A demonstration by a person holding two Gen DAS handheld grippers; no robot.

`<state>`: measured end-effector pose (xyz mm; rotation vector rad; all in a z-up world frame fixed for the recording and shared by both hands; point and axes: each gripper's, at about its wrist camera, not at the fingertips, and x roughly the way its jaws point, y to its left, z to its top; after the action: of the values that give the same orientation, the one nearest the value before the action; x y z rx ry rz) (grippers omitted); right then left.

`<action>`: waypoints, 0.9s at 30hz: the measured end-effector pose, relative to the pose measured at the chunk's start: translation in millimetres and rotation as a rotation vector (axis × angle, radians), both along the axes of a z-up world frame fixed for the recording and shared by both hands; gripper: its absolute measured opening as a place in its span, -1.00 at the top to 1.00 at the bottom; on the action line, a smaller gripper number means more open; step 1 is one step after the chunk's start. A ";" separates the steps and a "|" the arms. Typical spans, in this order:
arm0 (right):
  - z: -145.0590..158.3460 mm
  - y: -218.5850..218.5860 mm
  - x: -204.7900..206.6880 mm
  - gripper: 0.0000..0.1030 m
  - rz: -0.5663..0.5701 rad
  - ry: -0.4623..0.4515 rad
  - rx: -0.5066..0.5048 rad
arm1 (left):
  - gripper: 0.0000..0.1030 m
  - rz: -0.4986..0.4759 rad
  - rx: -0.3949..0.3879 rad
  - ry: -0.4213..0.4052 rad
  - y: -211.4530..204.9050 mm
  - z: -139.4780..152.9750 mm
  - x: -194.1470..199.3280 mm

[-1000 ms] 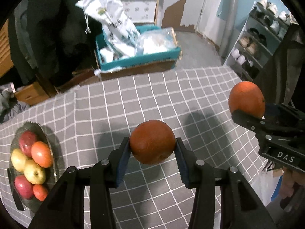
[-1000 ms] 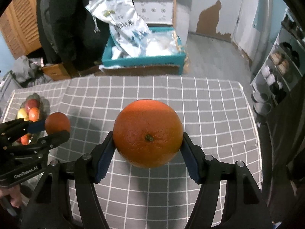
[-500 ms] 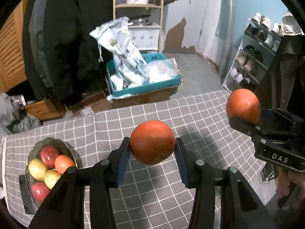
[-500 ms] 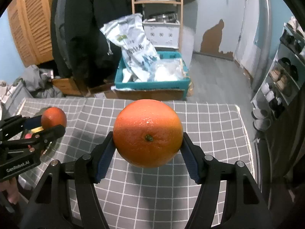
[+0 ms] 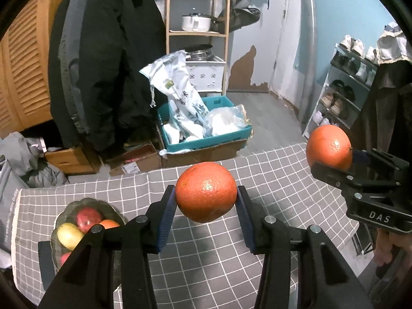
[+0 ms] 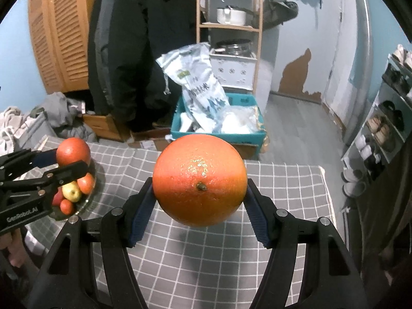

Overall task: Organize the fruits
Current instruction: 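Carry the small tangerine with the left tool while the right tool carries its tangerine to the bowl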

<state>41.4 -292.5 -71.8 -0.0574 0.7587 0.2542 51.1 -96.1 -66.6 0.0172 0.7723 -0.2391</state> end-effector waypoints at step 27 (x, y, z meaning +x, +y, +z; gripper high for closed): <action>8.0 107.2 17.3 -0.30 0.178 0.017 0.007 | 0.09 0.198 -0.026 -0.006 109.7 -4.0 -16.0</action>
<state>58.7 -185.2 -63.8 -0.1168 0.7704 0.4264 35.1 13.5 -70.5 -0.0825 0.7588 -0.0606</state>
